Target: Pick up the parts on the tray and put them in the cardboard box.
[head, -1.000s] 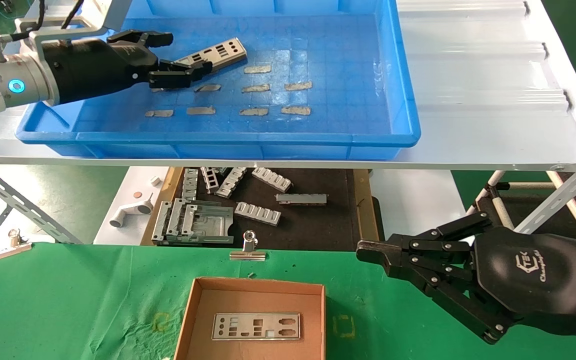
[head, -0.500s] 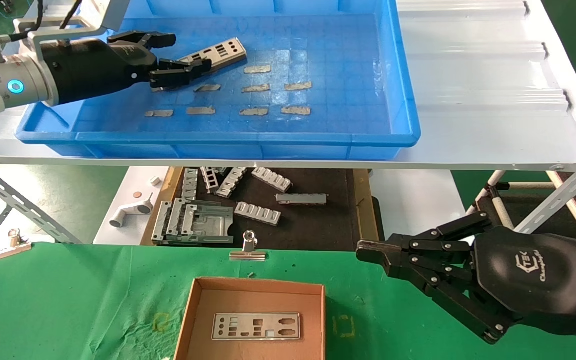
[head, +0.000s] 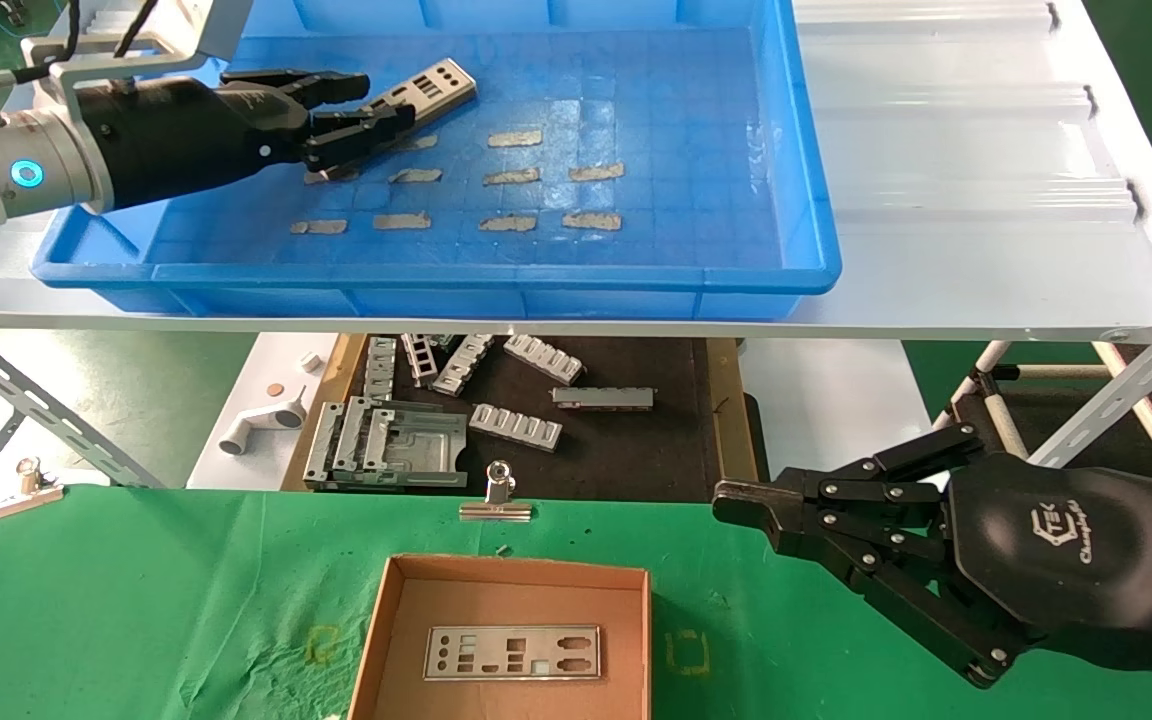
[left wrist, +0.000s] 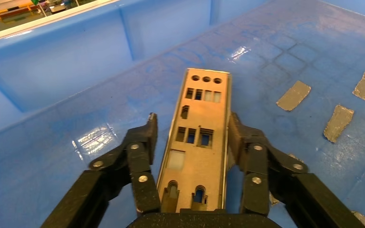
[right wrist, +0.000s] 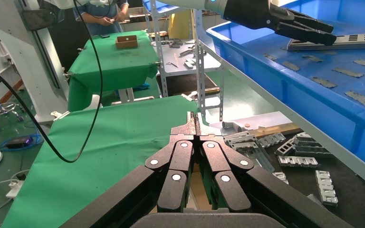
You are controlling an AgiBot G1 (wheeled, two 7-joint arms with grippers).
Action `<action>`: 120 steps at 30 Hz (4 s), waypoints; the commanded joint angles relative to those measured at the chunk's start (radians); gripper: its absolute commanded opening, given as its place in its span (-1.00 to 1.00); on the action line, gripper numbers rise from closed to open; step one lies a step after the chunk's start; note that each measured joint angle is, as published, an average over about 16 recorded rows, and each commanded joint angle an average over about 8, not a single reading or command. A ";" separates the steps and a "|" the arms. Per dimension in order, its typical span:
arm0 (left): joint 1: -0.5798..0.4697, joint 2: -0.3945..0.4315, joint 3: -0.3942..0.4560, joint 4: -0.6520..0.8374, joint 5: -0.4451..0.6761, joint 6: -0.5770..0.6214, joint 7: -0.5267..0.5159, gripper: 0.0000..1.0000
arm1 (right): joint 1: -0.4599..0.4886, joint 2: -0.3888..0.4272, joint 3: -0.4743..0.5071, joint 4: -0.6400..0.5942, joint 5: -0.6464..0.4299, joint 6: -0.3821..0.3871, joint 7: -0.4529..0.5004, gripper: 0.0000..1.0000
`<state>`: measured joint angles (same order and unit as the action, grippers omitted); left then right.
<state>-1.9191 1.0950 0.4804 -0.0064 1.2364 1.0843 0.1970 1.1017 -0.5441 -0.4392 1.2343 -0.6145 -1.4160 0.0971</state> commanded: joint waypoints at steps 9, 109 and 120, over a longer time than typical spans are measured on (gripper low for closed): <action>0.000 0.001 -0.001 0.002 -0.002 0.004 0.002 -1.00 | 0.000 0.000 0.000 0.000 0.000 0.000 0.000 -1.00; 0.770 -0.311 0.387 -1.094 -0.101 -0.085 -0.057 -1.00 | 0.000 0.000 0.000 0.000 0.000 0.000 0.000 -1.00; 0.770 -0.308 0.391 -1.072 -0.104 -0.073 -0.065 -1.00 | 0.000 0.000 0.000 0.000 0.000 0.000 0.000 -1.00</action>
<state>-1.1499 0.7883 0.8720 -1.0777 1.1320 1.0132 0.1318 1.1017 -0.5441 -0.4393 1.2343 -0.6145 -1.4159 0.0971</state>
